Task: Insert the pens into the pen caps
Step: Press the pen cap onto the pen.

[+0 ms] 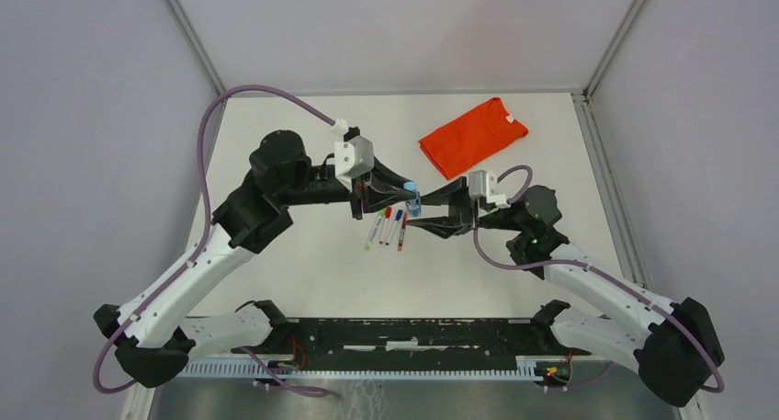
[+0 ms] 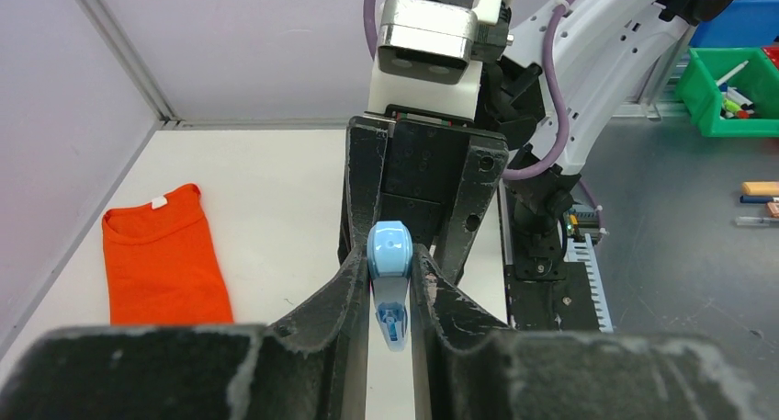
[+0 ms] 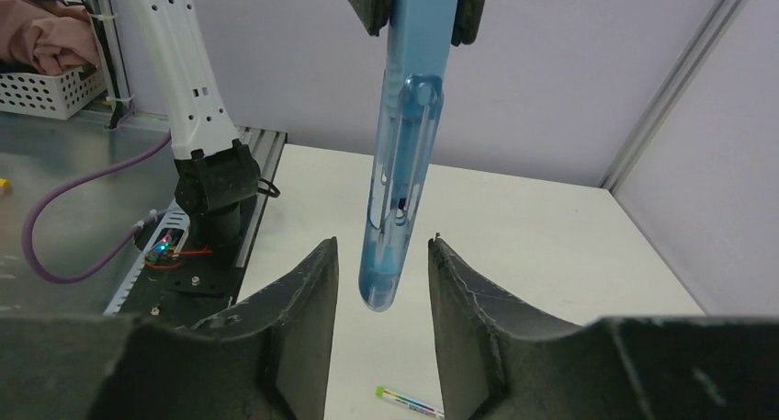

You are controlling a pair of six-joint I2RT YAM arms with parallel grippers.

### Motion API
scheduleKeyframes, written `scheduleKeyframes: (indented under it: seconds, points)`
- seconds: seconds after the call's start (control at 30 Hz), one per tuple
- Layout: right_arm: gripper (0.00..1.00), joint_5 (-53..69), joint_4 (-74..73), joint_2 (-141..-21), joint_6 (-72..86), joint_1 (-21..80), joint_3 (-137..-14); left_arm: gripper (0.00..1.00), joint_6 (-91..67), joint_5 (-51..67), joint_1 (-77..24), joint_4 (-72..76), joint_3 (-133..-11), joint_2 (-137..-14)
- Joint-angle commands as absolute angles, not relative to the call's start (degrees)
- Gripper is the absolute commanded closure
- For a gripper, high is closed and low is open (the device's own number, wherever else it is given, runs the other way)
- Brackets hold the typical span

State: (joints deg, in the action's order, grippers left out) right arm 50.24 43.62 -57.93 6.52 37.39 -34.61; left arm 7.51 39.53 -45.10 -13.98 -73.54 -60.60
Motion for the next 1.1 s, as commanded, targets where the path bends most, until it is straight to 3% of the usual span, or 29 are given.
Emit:
scheduleKeyframes:
  seconds: [0.0, 0.67, 1.07]
  points:
    - [0.57, 54.0, 47.6, -58.5, 9.2, 37.2, -37.3, 0.98, 10.1, 40.5, -45.2, -14.1, -75.7, -59.3]
    - [0.99, 56.8, 48.5, -61.3, 14.4, 37.2, -41.5, 0.98, 11.0, 41.3, -45.2, -14.8, -75.7, -59.2]
    - [1.00, 57.9, 52.1, -61.1, 20.2, 37.2, -43.1, 0.98, 11.5, 41.3, -45.2, -15.3, -75.6, -60.1]
